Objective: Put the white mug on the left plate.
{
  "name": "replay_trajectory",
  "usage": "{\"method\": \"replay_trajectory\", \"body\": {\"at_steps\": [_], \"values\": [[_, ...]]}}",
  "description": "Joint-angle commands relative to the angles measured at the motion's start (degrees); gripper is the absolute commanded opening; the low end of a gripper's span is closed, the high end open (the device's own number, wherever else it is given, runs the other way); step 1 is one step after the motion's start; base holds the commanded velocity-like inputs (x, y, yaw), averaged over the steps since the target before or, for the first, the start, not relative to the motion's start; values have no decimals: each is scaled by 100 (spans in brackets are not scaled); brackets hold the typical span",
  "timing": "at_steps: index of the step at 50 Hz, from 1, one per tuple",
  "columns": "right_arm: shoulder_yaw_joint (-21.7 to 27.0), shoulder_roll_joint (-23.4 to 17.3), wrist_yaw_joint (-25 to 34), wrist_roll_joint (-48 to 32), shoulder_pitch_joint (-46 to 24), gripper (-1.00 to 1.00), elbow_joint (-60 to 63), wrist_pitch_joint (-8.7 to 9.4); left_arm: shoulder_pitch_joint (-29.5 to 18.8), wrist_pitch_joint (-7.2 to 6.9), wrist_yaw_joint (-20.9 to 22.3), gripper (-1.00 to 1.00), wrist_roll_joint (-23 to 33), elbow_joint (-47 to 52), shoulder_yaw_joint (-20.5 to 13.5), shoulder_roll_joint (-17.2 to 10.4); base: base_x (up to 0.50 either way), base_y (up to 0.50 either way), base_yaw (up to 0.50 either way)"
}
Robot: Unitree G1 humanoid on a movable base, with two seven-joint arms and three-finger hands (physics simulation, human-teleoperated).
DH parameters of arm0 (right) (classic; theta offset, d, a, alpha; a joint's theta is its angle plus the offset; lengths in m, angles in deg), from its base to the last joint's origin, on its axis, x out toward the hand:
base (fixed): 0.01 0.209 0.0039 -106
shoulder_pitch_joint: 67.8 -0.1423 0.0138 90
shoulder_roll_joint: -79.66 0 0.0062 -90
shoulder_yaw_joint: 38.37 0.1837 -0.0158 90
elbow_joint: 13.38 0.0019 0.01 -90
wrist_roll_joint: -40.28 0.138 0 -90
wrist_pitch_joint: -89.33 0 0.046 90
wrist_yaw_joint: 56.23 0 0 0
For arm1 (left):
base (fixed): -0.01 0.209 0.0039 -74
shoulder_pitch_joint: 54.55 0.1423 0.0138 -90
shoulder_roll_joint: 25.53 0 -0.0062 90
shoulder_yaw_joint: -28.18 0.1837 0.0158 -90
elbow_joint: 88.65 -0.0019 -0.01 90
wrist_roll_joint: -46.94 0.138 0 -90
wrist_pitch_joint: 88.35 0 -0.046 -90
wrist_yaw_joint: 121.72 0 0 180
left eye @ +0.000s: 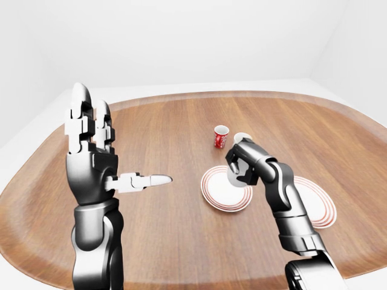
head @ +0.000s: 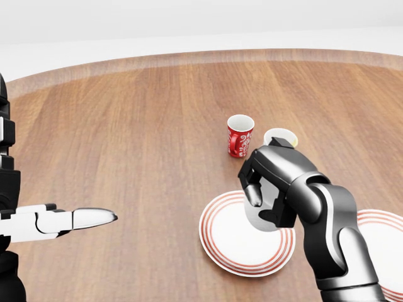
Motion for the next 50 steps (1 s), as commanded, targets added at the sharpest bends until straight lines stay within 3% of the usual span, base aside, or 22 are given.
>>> {"method": "replay_trajectory", "body": {"at_steps": [1, 9, 20, 30, 50], "values": [[-173, 125, -413, -16, -237, -100, -772, -58, -26, 0, -6, 100, -11, -8, -16, -11, 0, 0, 0], [-257, 229, -560, -70, -510, -100, -1118, -179, -9, 0, -6, 100, -5, -1, -2, -5, 0, 0, 0], [-364, 234, -547, -212, -981, -100, -1835, -641, 15, 0, -10, 100, -2, 11, 12, 5, 0, 0, 0], [-305, 169, -407, 31, -1243, -100, -2423, -913, 4, 0, -13, 100, 3, 5, 17, 6, 0, 0, 0], [-326, -4, -877, 68, -1624, -100, -3673, -919, 0, 0, -13, 100, -4, -10, 5, 1, 0, 0, 0]]}}
